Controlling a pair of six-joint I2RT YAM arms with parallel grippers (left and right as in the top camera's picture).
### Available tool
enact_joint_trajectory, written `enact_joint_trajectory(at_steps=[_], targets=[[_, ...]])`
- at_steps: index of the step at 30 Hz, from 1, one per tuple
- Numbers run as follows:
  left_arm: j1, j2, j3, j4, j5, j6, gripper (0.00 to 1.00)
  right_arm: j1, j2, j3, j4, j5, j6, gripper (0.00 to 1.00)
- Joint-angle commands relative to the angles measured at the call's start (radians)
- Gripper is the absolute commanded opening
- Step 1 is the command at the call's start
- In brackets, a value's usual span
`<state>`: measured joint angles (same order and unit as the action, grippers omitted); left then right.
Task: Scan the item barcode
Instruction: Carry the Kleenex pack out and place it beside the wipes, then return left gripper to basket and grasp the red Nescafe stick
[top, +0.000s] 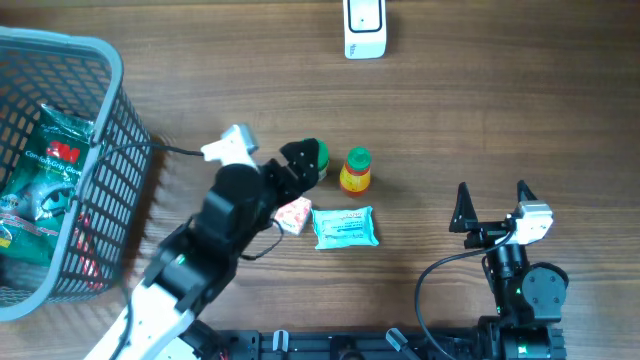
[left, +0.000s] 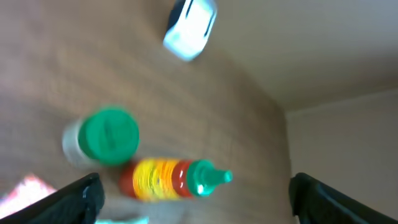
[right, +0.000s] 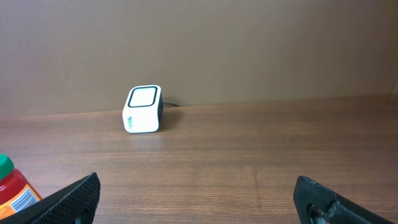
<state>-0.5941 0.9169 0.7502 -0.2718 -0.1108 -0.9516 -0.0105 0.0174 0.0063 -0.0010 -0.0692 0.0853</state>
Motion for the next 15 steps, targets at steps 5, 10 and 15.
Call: enact_joint_trajectory(at_steps=[5, 10, 15], targets=[[0.069, -0.036, 0.427, -0.185, -0.416, 0.463, 1.00, -0.002, -0.007, -0.001, 0.002, 0.009, -0.005, 1.00], [0.370, 0.101, 0.751, -0.433, -0.422, 0.500, 1.00, -0.002, -0.007, -0.001, 0.002, 0.009, -0.005, 1.00], [0.752, 0.282, 0.877, -0.586, -0.372, 0.466, 1.00, -0.002, -0.007, -0.001, 0.002, 0.010, -0.005, 0.99]])
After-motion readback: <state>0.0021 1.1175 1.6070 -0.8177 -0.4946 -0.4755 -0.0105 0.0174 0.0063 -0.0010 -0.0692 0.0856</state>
